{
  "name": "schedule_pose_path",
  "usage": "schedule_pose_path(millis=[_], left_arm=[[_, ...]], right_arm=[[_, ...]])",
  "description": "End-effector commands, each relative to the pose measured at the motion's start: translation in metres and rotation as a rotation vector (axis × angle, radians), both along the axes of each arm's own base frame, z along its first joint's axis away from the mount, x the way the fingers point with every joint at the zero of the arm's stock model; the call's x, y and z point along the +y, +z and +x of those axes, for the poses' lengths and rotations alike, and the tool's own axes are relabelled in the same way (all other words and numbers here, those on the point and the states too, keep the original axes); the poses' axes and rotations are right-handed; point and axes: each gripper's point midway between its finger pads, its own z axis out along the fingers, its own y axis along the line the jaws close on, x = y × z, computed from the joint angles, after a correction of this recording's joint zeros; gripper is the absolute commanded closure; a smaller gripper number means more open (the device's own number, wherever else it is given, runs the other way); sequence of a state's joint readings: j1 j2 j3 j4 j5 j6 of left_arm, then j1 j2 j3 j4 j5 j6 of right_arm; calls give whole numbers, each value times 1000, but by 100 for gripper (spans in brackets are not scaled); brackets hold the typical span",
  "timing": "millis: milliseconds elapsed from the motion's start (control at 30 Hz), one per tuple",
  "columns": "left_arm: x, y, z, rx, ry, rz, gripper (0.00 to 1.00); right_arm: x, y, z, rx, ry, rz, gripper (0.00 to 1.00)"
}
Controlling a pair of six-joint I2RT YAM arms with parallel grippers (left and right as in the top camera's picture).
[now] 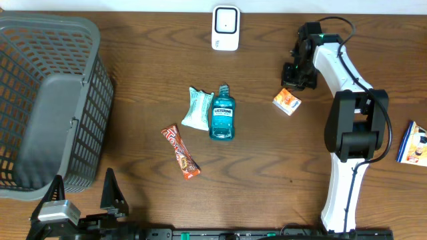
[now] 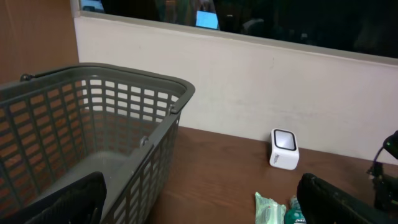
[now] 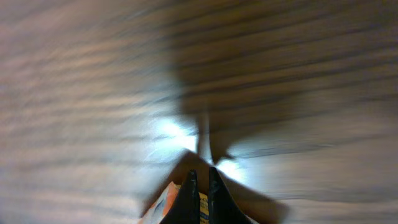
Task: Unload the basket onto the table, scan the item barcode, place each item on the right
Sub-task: 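Lower the right gripper onto the orange tissue pack and grasp it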
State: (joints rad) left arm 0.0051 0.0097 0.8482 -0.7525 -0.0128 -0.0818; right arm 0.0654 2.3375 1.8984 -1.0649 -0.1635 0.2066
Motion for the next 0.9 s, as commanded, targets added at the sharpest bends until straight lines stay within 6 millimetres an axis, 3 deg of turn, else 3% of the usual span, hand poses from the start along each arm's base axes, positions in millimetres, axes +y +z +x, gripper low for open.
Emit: schedule_pose_path(millis=[0, 267, 433, 567, 667, 867], left_arm=[[-1, -1, 0, -4, -5, 2, 2], [-1, -1, 0, -4, -5, 2, 2], [-1, -1, 0, -4, -5, 2, 2], [-1, -1, 0, -4, -5, 2, 2], [-1, -1, 0, -3, -5, 2, 2], [-1, -2, 0, 2, -6, 2, 2]], right_arm=[[30, 0, -12, -11, 282, 169, 99], [41, 10, -55, 65, 566, 278, 99], [40, 23, -60, 85, 564, 283, 99], [51, 61, -58, 37, 557, 343, 96], [52, 97, -60, 3, 493, 340, 85], [39, 163, -90, -3, 347, 260, 78]])
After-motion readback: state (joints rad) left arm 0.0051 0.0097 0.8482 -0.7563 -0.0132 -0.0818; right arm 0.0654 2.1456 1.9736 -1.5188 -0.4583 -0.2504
